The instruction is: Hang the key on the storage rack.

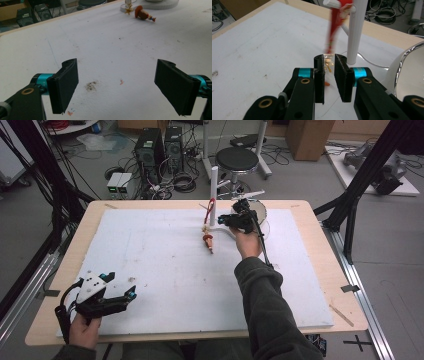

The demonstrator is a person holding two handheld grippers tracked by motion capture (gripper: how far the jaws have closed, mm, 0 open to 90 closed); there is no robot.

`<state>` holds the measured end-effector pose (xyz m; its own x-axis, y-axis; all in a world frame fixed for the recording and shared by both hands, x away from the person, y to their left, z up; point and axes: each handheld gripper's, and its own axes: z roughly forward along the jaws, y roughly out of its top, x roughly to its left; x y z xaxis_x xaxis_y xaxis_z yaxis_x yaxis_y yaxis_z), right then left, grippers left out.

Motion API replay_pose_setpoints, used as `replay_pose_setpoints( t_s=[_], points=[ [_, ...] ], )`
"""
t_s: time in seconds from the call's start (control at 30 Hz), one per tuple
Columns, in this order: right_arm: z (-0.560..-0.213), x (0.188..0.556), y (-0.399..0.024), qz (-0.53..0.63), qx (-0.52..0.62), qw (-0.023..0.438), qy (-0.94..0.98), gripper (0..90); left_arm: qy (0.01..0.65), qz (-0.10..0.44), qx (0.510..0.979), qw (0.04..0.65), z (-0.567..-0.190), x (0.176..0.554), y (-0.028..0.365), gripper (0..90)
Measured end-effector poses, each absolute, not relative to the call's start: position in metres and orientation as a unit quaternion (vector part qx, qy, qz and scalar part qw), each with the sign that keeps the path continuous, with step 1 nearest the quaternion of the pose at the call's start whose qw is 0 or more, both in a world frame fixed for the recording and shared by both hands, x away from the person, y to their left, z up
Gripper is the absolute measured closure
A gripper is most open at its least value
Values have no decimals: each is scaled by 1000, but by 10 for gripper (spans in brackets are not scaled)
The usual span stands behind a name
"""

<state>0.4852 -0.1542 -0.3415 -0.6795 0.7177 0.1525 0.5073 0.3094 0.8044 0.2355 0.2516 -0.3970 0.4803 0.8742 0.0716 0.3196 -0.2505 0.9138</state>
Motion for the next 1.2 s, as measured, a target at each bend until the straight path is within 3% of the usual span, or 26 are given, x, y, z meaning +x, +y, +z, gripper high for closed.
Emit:
replay_pose_setpoints(
  t_s=[0.2,0.37,1.2],
  points=[
    [-338,482,-161,455,381,117,796,761,409,305,730,454,-397,235,252,198],
    [-341,482,-168,479,375,82,789,683,409,305,730,454,-397,235,252,198],
    [-340,462,-195,519,346,48,780,505,411,305,730,452,-397,234,252,198]
  ],
)
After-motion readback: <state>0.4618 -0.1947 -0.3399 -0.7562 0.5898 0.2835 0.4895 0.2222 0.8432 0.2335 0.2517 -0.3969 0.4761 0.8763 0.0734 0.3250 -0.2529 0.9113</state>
